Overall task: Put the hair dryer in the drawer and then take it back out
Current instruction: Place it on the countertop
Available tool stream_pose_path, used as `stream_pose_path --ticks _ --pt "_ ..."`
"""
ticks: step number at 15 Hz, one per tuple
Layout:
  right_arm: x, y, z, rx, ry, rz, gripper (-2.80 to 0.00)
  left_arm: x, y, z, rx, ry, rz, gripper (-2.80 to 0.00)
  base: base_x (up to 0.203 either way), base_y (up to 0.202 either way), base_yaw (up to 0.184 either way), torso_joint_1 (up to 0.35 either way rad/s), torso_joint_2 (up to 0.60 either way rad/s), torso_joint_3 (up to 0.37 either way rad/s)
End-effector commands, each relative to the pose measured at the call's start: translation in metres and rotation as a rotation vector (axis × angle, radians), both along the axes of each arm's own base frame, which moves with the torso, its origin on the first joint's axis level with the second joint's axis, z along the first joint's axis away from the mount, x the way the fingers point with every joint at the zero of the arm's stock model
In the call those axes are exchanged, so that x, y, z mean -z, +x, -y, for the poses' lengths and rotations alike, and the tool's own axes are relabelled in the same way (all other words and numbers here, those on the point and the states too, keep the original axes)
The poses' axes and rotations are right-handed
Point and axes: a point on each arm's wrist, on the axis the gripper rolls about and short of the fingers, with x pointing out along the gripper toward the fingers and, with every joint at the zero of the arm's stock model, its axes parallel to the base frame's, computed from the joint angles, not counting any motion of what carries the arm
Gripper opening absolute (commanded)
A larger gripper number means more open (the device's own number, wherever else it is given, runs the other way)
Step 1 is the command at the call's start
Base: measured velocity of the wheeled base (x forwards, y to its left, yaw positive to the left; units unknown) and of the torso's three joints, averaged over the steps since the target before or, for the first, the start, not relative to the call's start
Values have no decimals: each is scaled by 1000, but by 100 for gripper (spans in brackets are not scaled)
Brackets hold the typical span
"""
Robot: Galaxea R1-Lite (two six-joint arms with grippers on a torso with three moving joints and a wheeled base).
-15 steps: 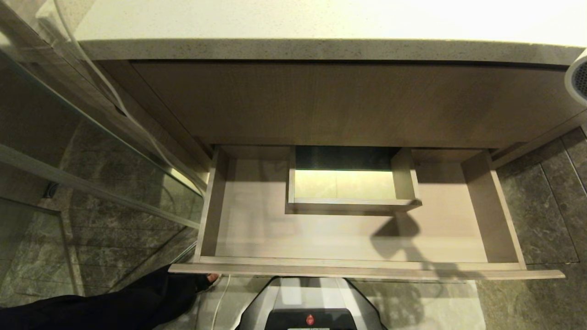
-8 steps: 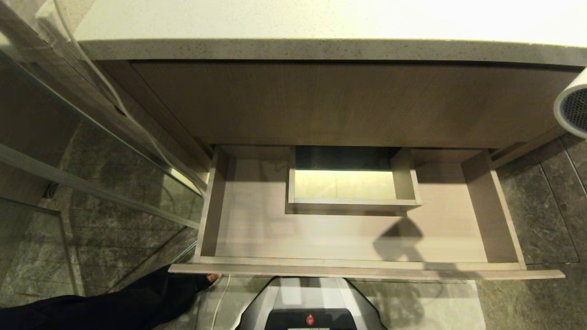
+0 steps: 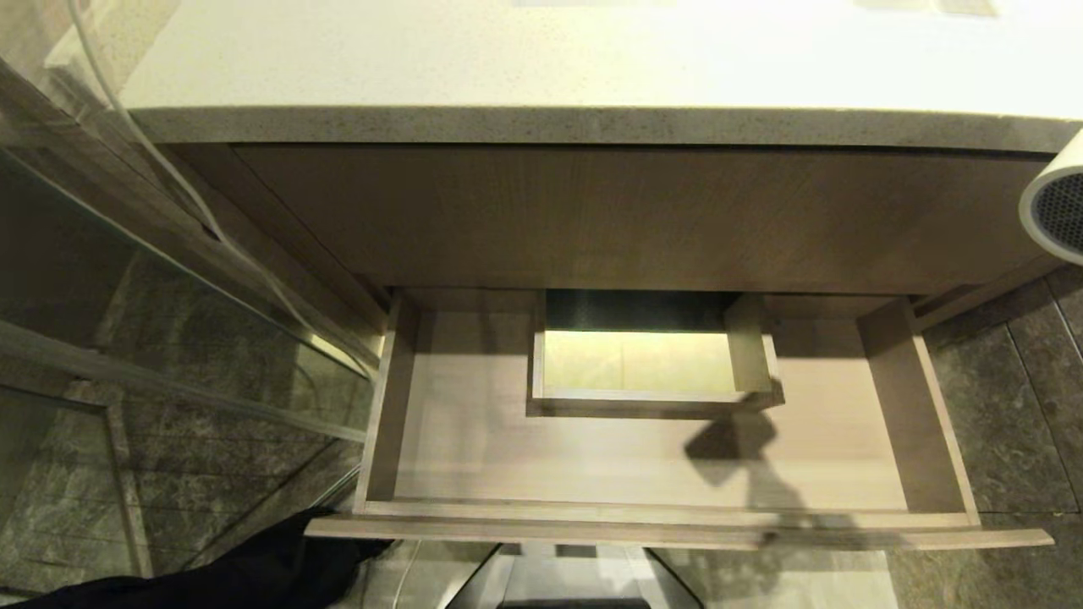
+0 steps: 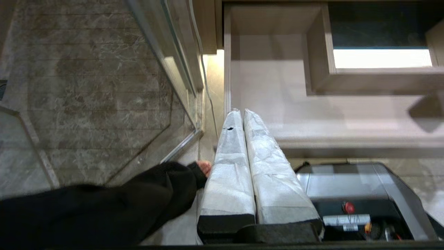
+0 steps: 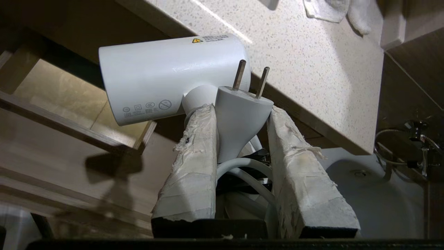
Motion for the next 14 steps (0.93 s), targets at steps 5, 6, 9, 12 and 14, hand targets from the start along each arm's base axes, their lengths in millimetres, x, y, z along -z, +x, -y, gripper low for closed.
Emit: stream_pose_path --ticks 5,6,9,12,14 --pt "0 -1 0 -3 -13 15 -280 0 0 0 1 0 0 -280 0 0 0 326 40 352" --pt "-1 1 0 -5 -11 13 -280 0 0 0 -1 0 -2 -280 0 0 0 349 7 339" --pt "-6 3 1 -12 -32 3 -280 0 0 0 1 0 -2 -280 0 0 0 290 -4 270" --pt "-2 8 1 -172 -105 -55 -280 0 0 0 0 0 -2 -280 0 0 0 68 -5 63" --pt "-9 15 0 -430 -111 -78 -280 0 0 0 -1 0 -2 -280 0 0 0 0 0 0"
